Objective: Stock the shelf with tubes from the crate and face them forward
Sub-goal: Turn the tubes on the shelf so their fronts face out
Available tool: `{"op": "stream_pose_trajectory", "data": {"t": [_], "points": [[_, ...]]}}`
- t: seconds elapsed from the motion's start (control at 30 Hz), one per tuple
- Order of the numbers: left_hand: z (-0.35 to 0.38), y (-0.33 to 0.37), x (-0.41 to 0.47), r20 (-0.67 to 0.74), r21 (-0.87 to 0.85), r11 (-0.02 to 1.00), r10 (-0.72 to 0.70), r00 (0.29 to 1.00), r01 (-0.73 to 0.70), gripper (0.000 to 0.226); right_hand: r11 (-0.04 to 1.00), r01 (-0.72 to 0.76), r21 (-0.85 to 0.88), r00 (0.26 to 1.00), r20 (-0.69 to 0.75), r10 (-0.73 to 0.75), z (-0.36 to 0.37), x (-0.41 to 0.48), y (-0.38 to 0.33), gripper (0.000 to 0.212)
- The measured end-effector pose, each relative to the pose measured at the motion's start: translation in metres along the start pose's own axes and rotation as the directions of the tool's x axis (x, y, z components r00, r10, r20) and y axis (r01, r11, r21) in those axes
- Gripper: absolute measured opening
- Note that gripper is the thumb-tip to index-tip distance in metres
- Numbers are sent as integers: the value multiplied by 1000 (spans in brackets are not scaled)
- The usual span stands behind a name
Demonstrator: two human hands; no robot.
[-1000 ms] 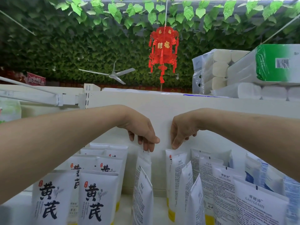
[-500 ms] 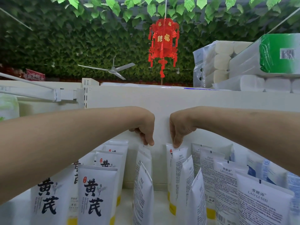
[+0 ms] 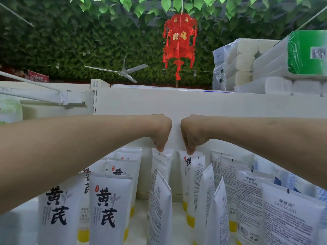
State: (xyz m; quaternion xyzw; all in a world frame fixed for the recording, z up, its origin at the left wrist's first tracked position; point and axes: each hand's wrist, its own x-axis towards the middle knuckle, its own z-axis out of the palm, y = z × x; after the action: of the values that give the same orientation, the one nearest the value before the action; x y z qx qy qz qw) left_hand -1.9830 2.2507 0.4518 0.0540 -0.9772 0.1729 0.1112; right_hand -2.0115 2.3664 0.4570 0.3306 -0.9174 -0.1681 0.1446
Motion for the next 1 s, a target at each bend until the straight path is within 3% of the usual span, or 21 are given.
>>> {"op": "stream_pose_trajectory", "data": {"t": [0.8, 1.0], "points": [[2, 1, -1, -11, -13, 1000, 3, 1000, -3, 25, 1000, -31, 0, 997, -74, 31, 5, 3, -2, 41], [0, 0, -3, 13, -38, 999, 0, 1000, 0, 34, 999, -32, 5, 996, -78, 33, 6, 4, -3, 38]]}}
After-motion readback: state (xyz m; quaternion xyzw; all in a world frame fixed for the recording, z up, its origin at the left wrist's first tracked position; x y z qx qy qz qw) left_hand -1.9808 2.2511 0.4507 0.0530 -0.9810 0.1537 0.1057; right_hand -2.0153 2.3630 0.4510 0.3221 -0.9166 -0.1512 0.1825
